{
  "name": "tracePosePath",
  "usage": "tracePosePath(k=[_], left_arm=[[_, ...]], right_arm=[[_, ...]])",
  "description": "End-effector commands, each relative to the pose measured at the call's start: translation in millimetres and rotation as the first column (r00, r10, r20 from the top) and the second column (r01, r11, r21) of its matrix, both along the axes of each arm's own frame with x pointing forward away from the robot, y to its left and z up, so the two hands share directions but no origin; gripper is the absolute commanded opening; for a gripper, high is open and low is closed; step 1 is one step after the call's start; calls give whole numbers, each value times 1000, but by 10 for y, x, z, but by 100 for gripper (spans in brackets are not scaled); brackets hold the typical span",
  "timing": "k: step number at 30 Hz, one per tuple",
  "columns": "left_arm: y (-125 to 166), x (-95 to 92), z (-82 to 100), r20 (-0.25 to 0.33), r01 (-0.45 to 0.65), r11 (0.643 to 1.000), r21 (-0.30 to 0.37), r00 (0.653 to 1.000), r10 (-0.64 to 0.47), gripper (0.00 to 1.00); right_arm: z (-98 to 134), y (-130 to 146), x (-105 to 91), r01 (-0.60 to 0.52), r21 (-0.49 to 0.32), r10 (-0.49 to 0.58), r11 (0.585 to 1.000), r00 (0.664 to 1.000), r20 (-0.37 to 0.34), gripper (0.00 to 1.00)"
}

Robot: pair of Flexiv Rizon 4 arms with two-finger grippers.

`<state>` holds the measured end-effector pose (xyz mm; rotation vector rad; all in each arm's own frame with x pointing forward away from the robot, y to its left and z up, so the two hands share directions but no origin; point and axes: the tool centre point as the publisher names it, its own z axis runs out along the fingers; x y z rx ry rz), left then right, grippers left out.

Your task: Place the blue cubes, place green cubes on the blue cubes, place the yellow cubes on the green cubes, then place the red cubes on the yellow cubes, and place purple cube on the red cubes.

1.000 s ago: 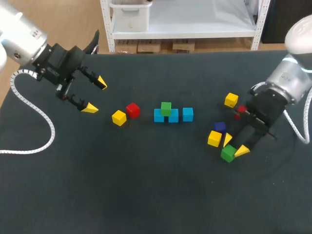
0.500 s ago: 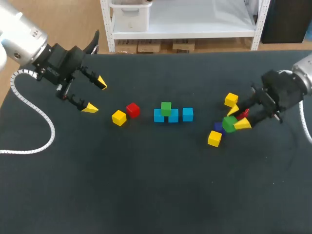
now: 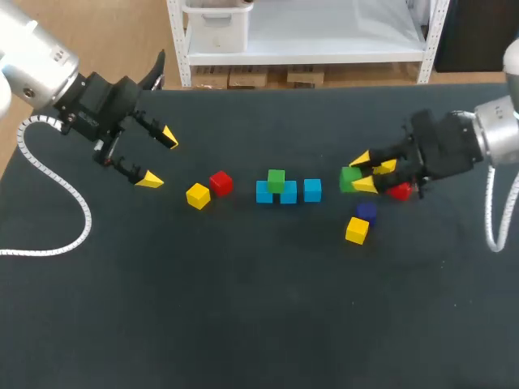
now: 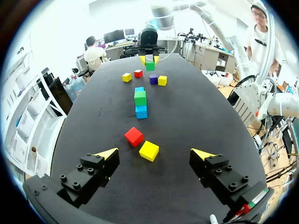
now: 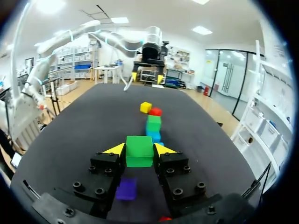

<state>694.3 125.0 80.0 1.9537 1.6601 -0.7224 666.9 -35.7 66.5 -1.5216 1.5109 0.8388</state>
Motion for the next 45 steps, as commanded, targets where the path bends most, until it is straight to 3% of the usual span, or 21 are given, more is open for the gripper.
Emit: tracePosePath(k=[1, 16, 45], left_arm=[[2, 10, -5, -1, 2, 1000, 0, 1000, -2, 100], [2, 10, -5, -1, 2, 1000, 0, 1000, -2, 100], [2, 10, -5, -1, 2, 1000, 0, 1000, -2, 100]], right_arm=[[-84, 147, 136, -13, 23, 14, 1000, 1000, -10, 0], [-204, 609, 318, -57, 8, 57, 998, 998, 12, 0], [-352, 729, 383, -47, -9, 47, 999, 999, -16, 0]])
